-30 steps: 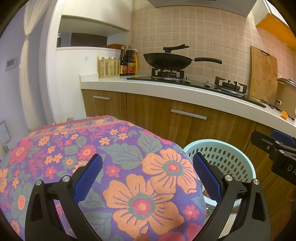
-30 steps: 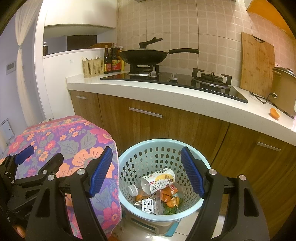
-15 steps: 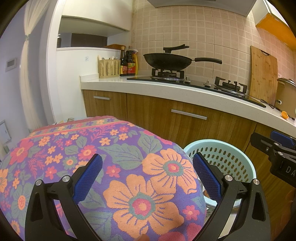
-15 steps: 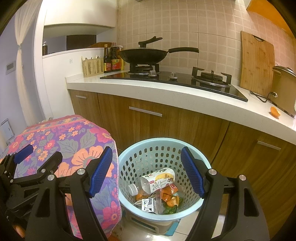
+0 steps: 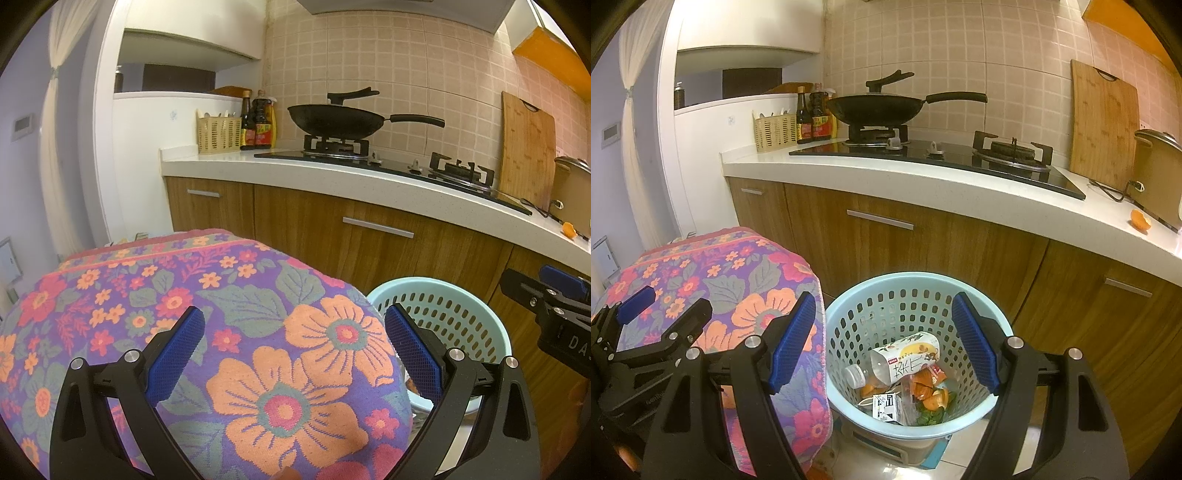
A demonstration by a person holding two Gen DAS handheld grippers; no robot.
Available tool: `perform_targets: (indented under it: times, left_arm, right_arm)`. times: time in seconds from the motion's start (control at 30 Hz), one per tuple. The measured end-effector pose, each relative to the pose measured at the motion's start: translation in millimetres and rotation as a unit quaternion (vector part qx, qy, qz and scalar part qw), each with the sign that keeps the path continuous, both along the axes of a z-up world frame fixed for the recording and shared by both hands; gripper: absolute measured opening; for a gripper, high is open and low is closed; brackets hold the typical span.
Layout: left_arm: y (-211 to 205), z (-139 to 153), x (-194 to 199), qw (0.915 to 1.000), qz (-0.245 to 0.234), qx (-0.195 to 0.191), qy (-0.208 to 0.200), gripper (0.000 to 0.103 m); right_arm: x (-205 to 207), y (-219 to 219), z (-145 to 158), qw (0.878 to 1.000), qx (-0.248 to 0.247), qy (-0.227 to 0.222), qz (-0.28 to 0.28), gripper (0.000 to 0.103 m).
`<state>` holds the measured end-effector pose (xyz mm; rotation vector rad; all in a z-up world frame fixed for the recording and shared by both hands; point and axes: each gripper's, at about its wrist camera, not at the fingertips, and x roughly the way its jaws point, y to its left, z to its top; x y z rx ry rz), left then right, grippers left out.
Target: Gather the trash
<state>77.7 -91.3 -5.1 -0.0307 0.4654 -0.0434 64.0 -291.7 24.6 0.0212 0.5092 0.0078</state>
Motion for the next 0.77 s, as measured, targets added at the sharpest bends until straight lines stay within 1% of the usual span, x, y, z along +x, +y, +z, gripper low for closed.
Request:
perform_targets:
  times: [0.27,0.4,0.6,0.77]
  left_arm:
    - [-0.5,1.5,-0.9,1.0000,0.002,0.008,-0.004,0.095]
    - [-0.3,3.0,-4.1,0.9999,0.007,0.007,-0.013,0.095]
    - [-4.0,1.5,-0.6,1.0000,0.005,0.006,0.000,0.096]
    - [-4.3,0.6,-1.0,1.0000,0.004,0.002,0.001,0.096]
  right_arm:
    - [0.4,-0.2,-0.4,1.000,0.000,0.001,0.000,0.072]
    - [0.2,-0.6,-0.4,1.000,0.001,0.000,0.000,0.072]
    - [-0.6,-3.1,-3.4,1.000,0.001,0.000,-0.003,0.072]
    - [-0.4,-3.9,-4.0,1.000,0.000,0.001,-0.003,0.072]
